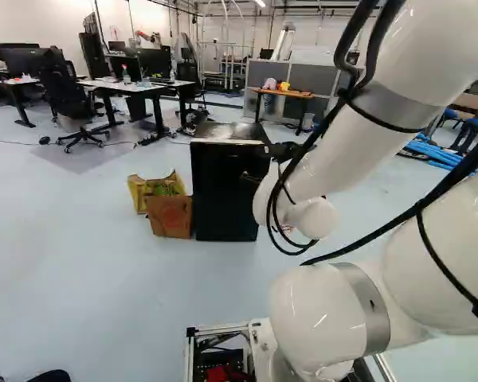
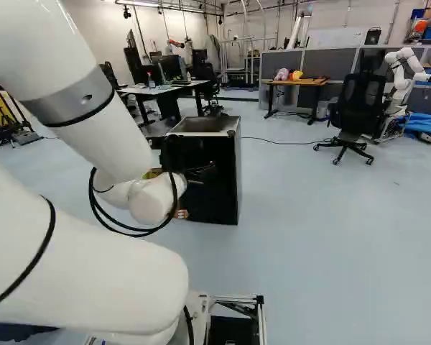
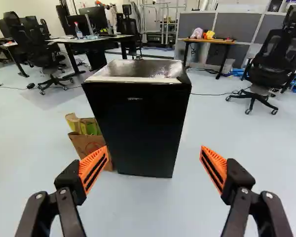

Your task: Grab a drink from the fridge

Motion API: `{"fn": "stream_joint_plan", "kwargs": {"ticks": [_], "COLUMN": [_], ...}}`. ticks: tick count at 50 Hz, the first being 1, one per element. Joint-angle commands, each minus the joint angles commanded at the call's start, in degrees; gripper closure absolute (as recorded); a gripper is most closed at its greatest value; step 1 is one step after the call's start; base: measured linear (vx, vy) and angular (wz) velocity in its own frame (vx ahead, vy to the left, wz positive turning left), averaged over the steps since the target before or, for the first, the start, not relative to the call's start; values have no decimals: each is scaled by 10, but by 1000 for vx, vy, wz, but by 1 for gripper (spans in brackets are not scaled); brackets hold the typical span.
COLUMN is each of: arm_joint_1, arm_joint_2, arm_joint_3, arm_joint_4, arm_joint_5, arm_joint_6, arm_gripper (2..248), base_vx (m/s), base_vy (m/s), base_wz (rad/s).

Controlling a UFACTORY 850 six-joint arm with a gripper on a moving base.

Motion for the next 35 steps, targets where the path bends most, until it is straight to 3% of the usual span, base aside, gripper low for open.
{"fn": "stream_joint_plan", "kwargs": {"ticks": [35], "arm_joint_1": [0], "arm_joint_2": [0], "arm_joint_3": [0], "arm_joint_4": [0], "arm_joint_5": [0], "arm_joint_6": [0], "arm_gripper": [3], "base_vx": [33], "base_vy": [66], "base_wz": [-8]}}
